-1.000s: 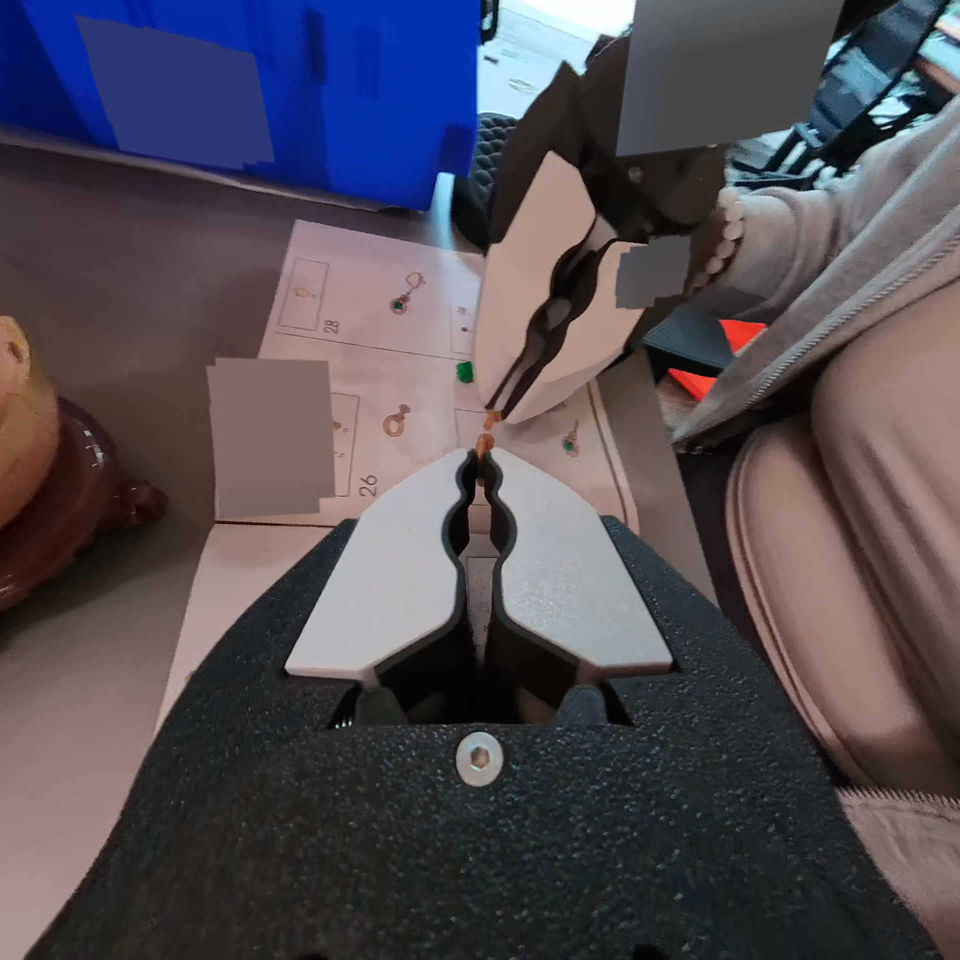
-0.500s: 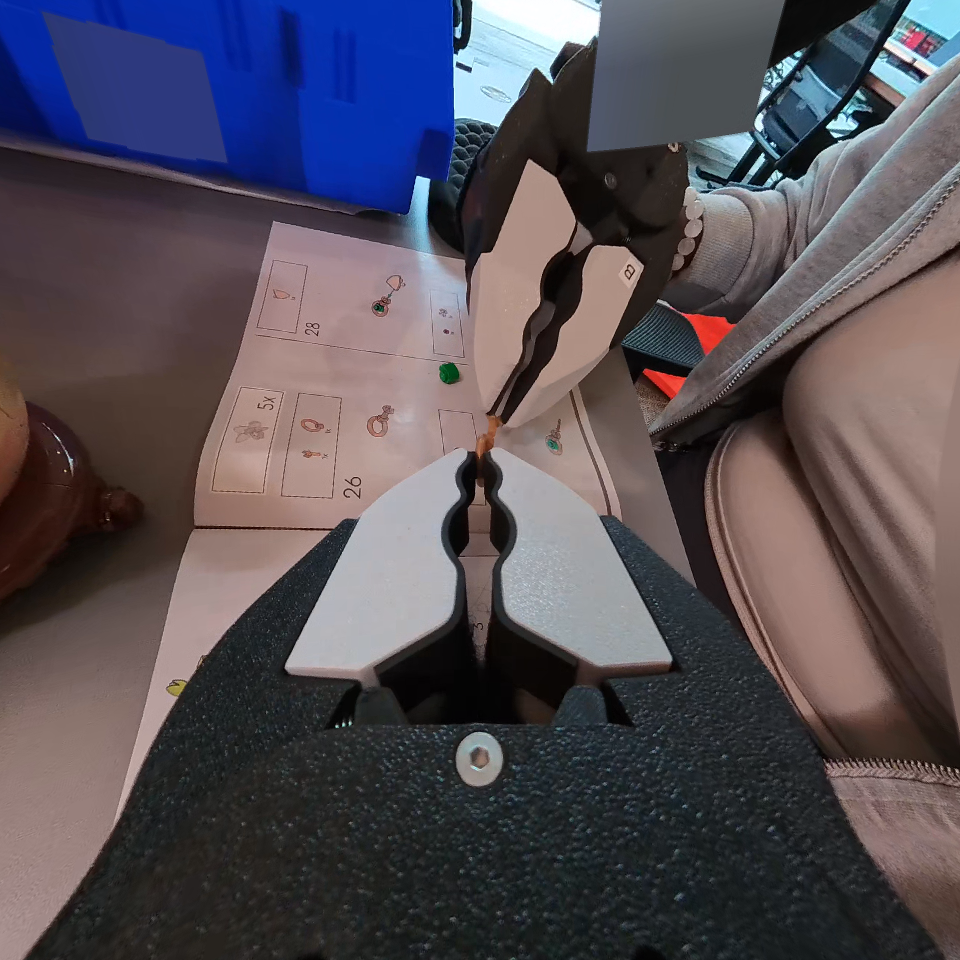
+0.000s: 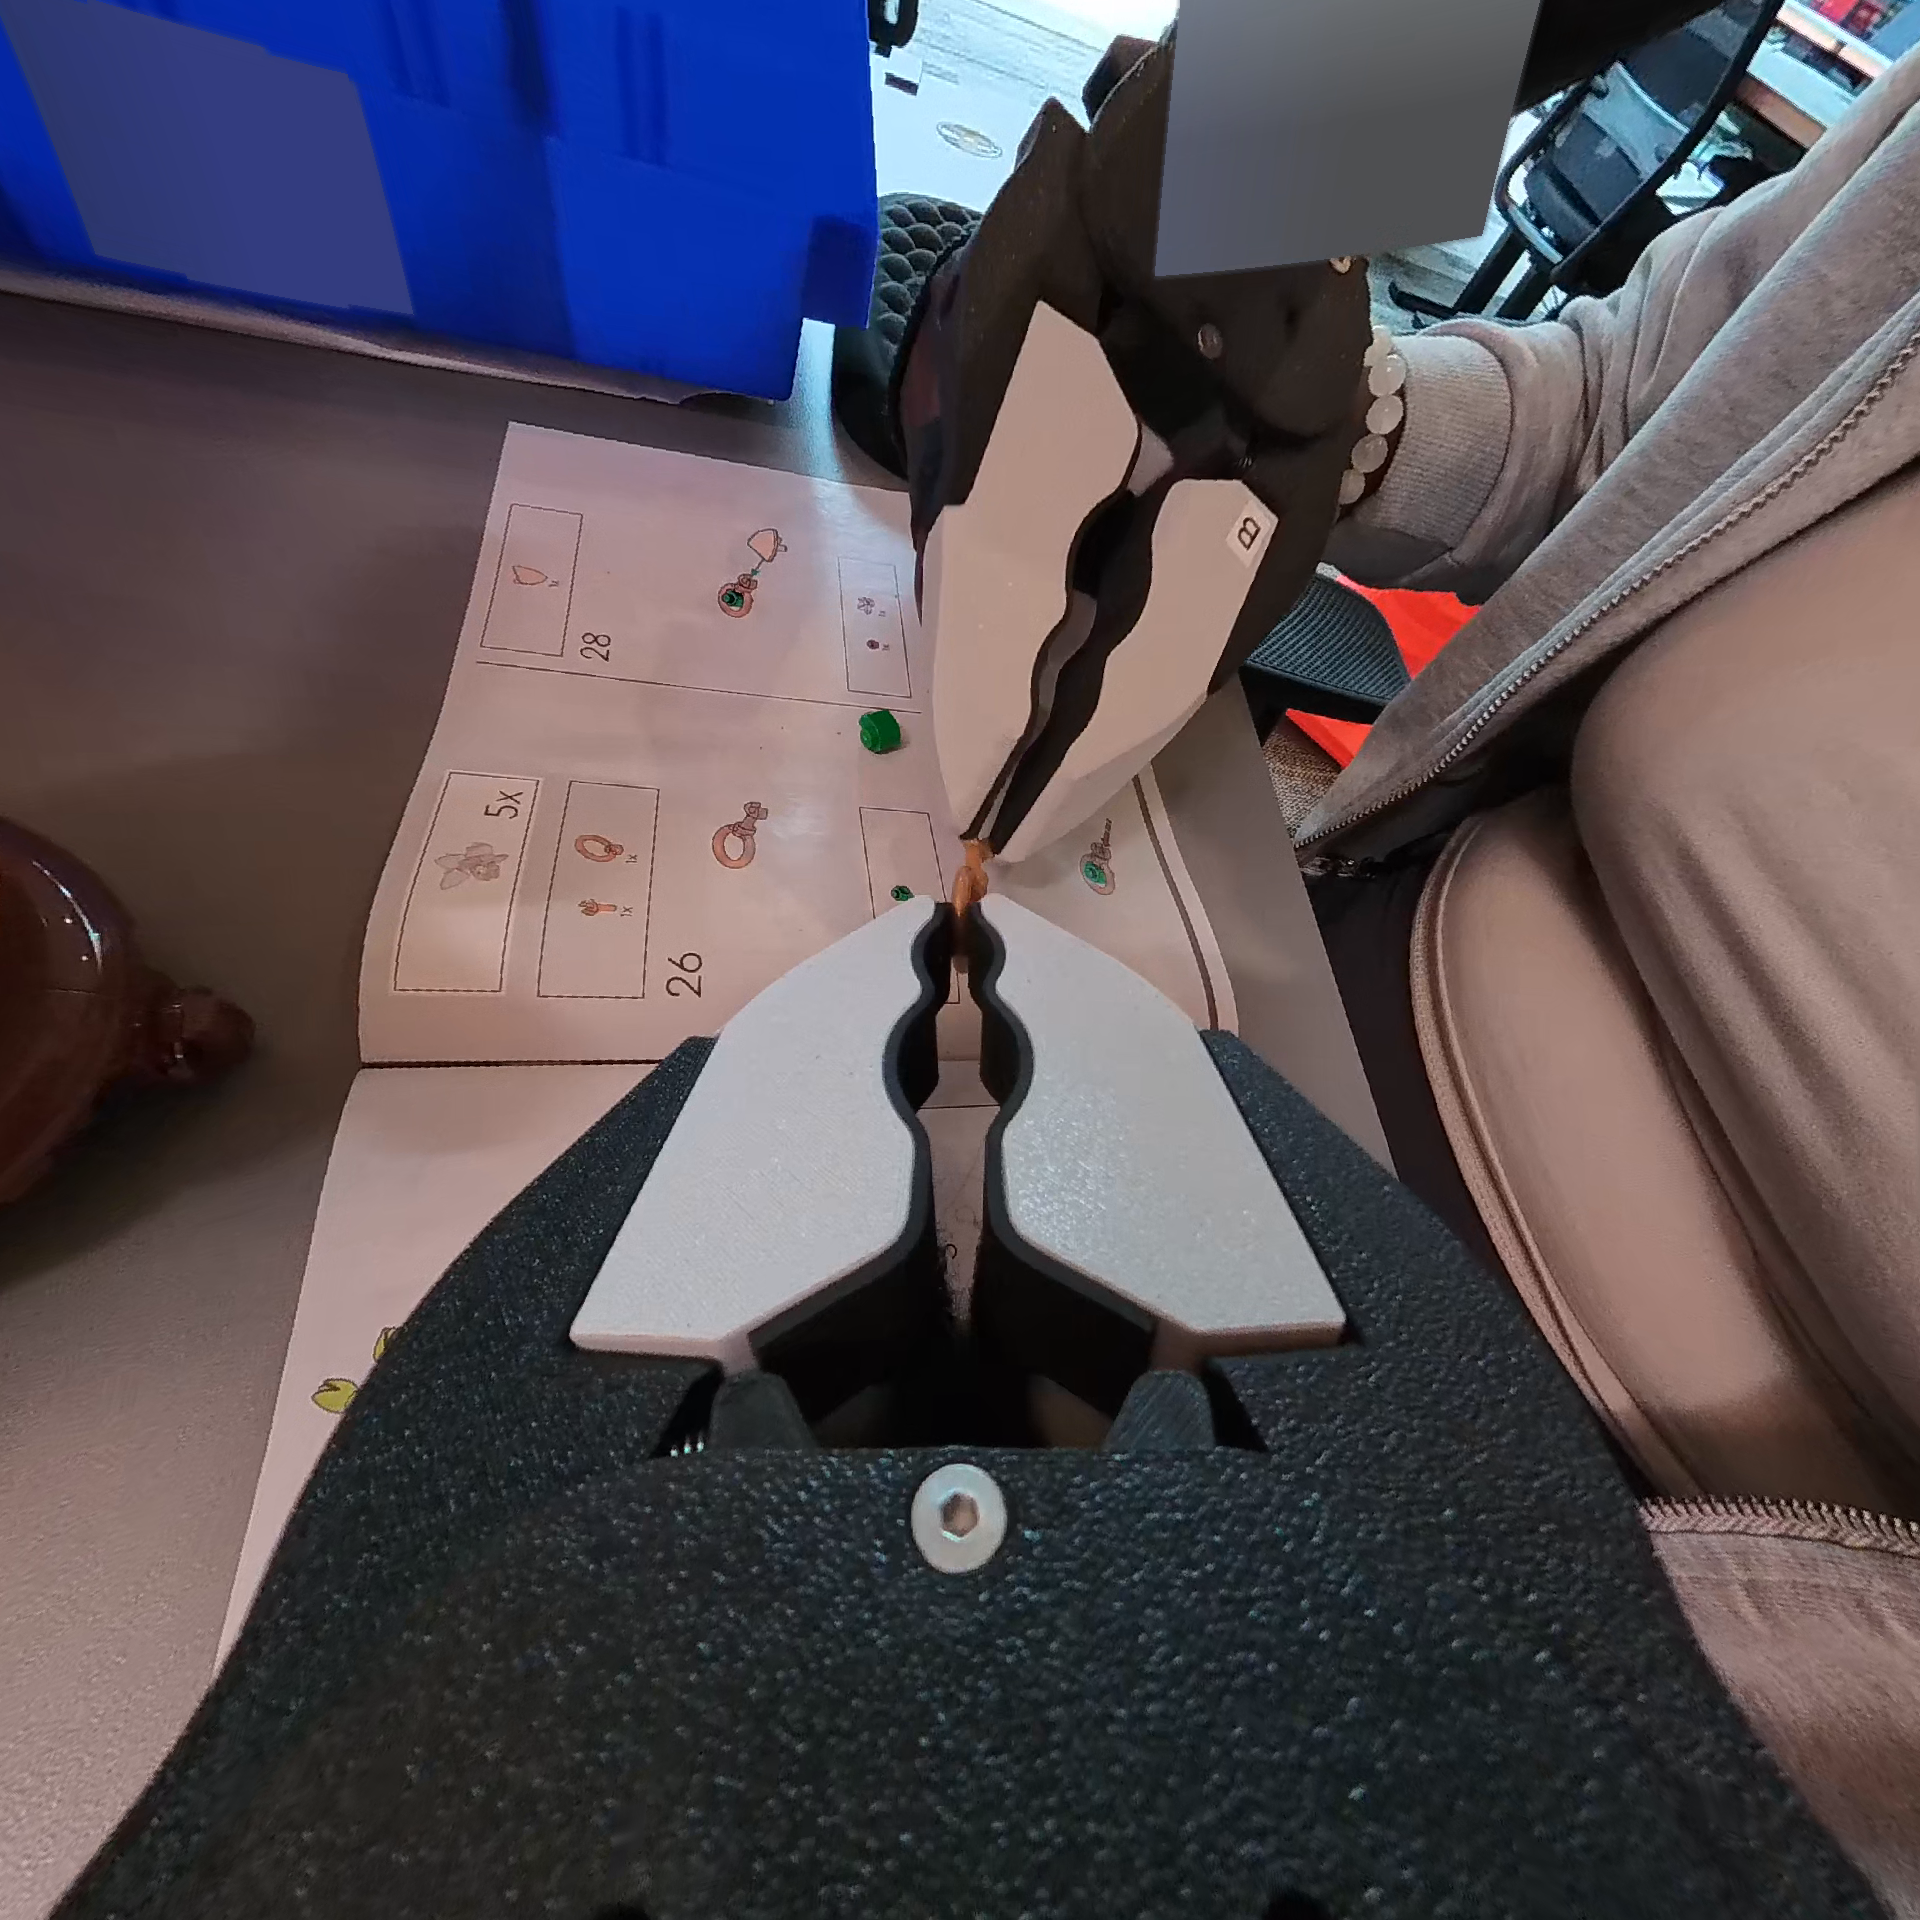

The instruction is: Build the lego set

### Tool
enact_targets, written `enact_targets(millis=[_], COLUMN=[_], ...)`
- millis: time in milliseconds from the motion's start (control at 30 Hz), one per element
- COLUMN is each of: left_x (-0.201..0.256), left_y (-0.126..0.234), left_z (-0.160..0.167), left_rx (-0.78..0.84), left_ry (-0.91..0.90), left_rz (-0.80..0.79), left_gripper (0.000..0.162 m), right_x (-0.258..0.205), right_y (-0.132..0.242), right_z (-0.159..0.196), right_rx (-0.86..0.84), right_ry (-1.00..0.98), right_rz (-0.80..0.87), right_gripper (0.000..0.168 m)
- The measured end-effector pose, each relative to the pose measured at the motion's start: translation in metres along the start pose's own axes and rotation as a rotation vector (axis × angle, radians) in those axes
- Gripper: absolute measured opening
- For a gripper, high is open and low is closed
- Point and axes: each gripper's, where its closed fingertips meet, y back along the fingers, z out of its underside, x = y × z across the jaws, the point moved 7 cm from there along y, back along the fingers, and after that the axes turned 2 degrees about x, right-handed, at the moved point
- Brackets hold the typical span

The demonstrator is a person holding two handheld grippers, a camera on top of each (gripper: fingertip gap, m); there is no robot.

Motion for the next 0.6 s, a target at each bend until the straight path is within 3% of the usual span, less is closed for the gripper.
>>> enact_targets(millis=[600], left_x=[0.0003], left_y=[0.0014], left_z=[-0.0008], left_rx=[0.020], left_ry=[-0.007], left_rz=[-0.001], left_gripper=[0.002], right_x=[-0.0003], right_y=[-0.0026], right_z=[-0.0043], right_rx=[0.036], right_ry=[0.007], right_rz=[-0.006], right_gripper=[0.007])
